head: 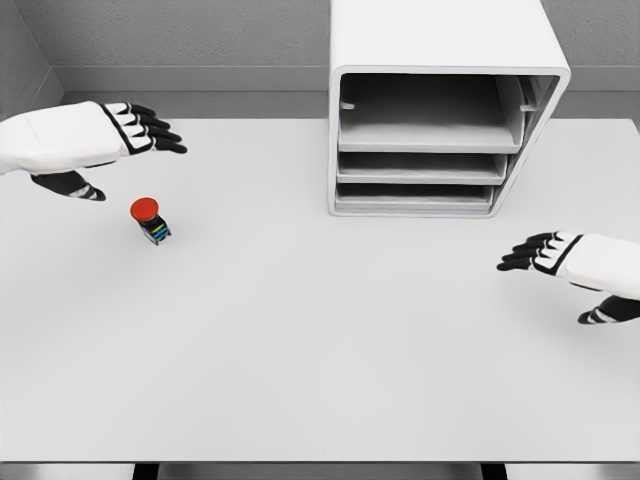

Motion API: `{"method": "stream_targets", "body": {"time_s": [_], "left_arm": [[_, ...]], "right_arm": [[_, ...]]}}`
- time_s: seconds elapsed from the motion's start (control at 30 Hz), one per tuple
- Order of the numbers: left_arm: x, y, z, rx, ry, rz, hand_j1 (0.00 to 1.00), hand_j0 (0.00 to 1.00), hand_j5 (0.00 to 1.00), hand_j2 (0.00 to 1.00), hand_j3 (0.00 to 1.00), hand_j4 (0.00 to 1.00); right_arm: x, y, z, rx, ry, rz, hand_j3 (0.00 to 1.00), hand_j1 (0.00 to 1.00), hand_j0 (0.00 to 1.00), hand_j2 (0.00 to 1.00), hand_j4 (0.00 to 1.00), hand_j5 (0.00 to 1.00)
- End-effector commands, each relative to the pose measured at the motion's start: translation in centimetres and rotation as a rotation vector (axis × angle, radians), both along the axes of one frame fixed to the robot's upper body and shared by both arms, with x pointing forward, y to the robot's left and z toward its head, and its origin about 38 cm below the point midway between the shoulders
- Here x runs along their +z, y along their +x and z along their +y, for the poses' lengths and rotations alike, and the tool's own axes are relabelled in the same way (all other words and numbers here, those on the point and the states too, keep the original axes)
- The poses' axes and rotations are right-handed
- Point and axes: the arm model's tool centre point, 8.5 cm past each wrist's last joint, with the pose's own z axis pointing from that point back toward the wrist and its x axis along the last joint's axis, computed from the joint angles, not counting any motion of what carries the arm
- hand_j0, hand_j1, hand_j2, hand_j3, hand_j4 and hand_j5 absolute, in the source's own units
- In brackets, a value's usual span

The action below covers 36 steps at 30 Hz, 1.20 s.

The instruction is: Slide open multi-storey tabletop storage cabinets and put open load switch and slide close multi-storey tabletop storage cabinets

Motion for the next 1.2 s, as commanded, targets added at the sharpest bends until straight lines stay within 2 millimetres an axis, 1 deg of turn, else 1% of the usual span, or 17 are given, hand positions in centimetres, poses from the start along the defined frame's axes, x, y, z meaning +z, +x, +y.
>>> {"method": "stream_targets", "body": {"time_s": [0.0, 0.1, 0.23, 0.27, 0.33, 0.37, 0.43, 0.53, 0.67, 0.73, 0.77, 0.83, 0.9, 0.93, 0.97, 1.1, 1.17], "left_arm": [[-0.8, -0.1, 0.1, 0.003, 0.01, 0.023, 1.0, 1.0, 1.0, 1.0, 1.0, 1.0], [-1.6, -0.1, 0.2, 0.005, 0.021, 0.045, 1.0, 1.0, 1.0, 1.0, 1.0, 1.0], [-2.7, 0.1, 0.6, 0.019, 0.063, 0.068, 1.0, 1.0, 1.0, 1.0, 1.0, 1.0], [-3.0, 0.5, 1.7, 0.054, 0.074, 0.075, 1.0, 1.0, 1.0, 1.0, 1.0, 1.0], [-4.0, 1.3, 3.9, 0.127, 0.076, 0.104, 1.0, 1.0, 1.0, 1.0, 1.0, 1.0], [-4.5, 1.5, 4.3, 0.143, 0.075, 0.116, 1.0, 1.0, 1.0, 1.0, 1.0, 1.0], [-5.3, 1.6, 5.0, 0.165, 0.081, 0.138, 1.0, 1.0, 1.0, 1.0, 1.0, 1.0], [-6.0, 1.8, 3.8, 0.141, 0.07, 0.148, 1.0, 1.0, 1.0, 1.0, 1.0, 1.0], [-6.6, 2.0, 2.5, 0.114, 0.068, 0.166, 1.0, 1.0, 1.0, 1.0, 1.0, 1.0], [-6.7, 2.1, 2.3, 0.11, 0.068, 0.168, 1.0, 1.0, 1.0, 1.0, 1.0, 1.0], [-7.6, 1.9, 1.8, 0.097, 0.077, 0.189, 1.0, 1.0, 1.0, 1.0, 1.0, 1.0], [-7.8, 2.0, 1.2, 0.085, 0.073, 0.193, 1.0, 1.0, 1.0, 1.0, 1.0, 1.0], [-8.0, 2.0, 1.1, 0.083, 0.084, 0.202, 1.0, 1.0, 1.0, 1.0, 1.0, 1.0], [-8.7, 2.0, 0.4, 0.068, 0.096, 0.225, 1.0, 1.0, 1.0, 1.0, 1.0, 1.0], [-8.9, 2.0, 0.4, 0.067, 0.101, 0.23, 1.0, 1.0, 1.0, 1.0, 1.0, 1.0], [-9.7, 1.6, 0.0, 0.051, 0.116, 0.249, 1.0, 1.0, 1.0, 1.0, 1.0, 1.0], [-9.8, 1.6, 0.1, 0.052, 0.13, 0.247, 1.0, 1.0, 1.0, 1.0, 1.0, 1.0]], "right_arm": [[-0.1, 0.0, 0.0, -0.001, 0.003, 0.005, 1.0, 1.0, 1.0, 1.0, 1.0, 1.0], [0.0, 0.0, 0.1, 0.0, 0.008, 0.003, 1.0, 1.0, 1.0, 1.0, 1.0, 1.0], [2.1, 1.4, 0.8, 0.008, 0.034, -0.08, 1.0, 1.0, 1.0, 1.0, 1.0, 1.0], [2.7, 2.0, 1.5, 0.024, 0.041, -0.101, 1.0, 1.0, 1.0, 1.0, 1.0, 1.0], [2.5, 3.6, 5.0, 0.12, 0.026, -0.115, 1.0, 1.0, 1.0, 1.0, 1.0, 1.0], [2.5, 4.0, 6.1, 0.148, 0.025, -0.123, 1.0, 1.0, 1.0, 1.0, 1.0, 1.0], [3.2, 4.6, 7.2, 0.171, 0.042, -0.15, 1.0, 1.0, 1.0, 1.0, 1.0, 1.0], [4.7, 5.3, 8.0, 0.183, 0.061, -0.197, 1.0, 1.0, 1.0, 1.0, 1.0, 1.0], [5.8, 5.8, 8.3, 0.189, 0.08, -0.225, 1.0, 1.0, 1.0, 1.0, 1.0, 1.0], [6.1, 6.0, 8.6, 0.193, 0.093, -0.235, 1.0, 1.0, 1.0, 1.0, 1.0, 1.0], [6.4, 6.1, 8.9, 0.198, 0.099, -0.246, 1.0, 1.0, 1.0, 1.0, 1.0, 1.0], [6.8, 6.4, 9.3, 0.204, 0.111, -0.259, 1.0, 1.0, 1.0, 1.0, 1.0, 1.0], [6.9, 6.5, 9.4, 0.203, 0.116, -0.264, 1.0, 1.0, 1.0, 1.0, 1.0, 1.0], [6.6, 6.6, 10.0, 0.221, 0.111, -0.253, 1.0, 1.0, 1.0, 1.0, 1.0, 1.0], [6.4, 6.7, 10.9, 0.246, 0.111, -0.244, 1.0, 1.0, 1.0, 1.0, 1.0, 1.0], [6.1, 7.1, 13.0, 0.294, 0.117, -0.234, 1.0, 1.0, 1.0, 1.0, 1.0, 1.0], [6.6, 8.1, 12.8, 0.227, 0.119, -0.23, 1.0, 1.0, 1.0, 1.0, 1.0, 1.0]]}}
